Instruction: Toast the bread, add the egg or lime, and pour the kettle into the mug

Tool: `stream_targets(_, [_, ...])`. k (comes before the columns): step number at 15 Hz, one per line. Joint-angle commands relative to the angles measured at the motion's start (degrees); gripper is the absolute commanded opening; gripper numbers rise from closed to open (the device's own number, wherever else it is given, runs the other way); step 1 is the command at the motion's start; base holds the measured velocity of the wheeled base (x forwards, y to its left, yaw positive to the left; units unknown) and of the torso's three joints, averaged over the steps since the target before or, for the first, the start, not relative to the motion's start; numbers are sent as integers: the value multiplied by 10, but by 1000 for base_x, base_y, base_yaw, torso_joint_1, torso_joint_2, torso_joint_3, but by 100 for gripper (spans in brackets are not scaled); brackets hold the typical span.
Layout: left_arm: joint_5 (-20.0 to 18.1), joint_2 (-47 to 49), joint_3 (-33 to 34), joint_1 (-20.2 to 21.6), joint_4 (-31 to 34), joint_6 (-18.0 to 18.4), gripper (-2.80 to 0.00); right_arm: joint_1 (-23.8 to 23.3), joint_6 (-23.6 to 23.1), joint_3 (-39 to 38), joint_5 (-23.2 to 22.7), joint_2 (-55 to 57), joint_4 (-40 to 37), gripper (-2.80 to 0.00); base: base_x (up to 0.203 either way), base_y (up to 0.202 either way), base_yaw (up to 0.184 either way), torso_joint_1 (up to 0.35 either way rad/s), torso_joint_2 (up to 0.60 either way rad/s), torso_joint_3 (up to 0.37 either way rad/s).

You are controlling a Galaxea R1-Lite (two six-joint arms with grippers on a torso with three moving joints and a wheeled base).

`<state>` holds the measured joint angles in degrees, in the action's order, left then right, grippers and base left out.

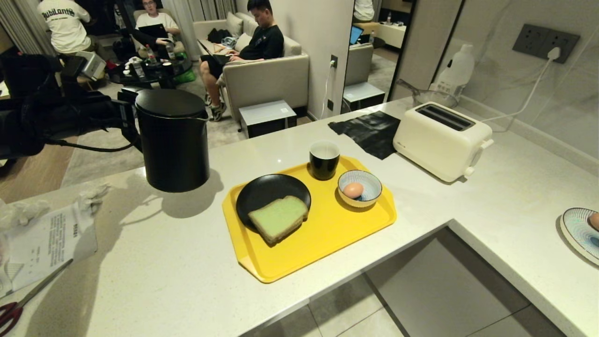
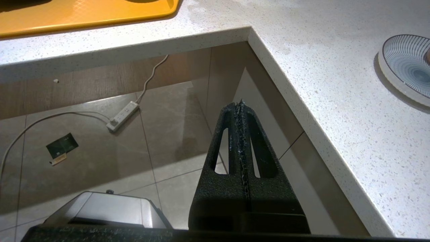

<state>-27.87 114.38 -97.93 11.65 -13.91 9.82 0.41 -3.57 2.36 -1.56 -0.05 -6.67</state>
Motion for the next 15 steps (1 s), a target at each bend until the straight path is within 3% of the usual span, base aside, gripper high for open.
stream_targets(1, [-2,-2,1,-1,-1,15,-280,0,0,0,0,0,0,-280,0,0,0,0,0,0])
stream_targets(15, [8,-12,2,-6,2,20,-280,0,0,0,0,0,0,-280,0,0,0,0,0,0])
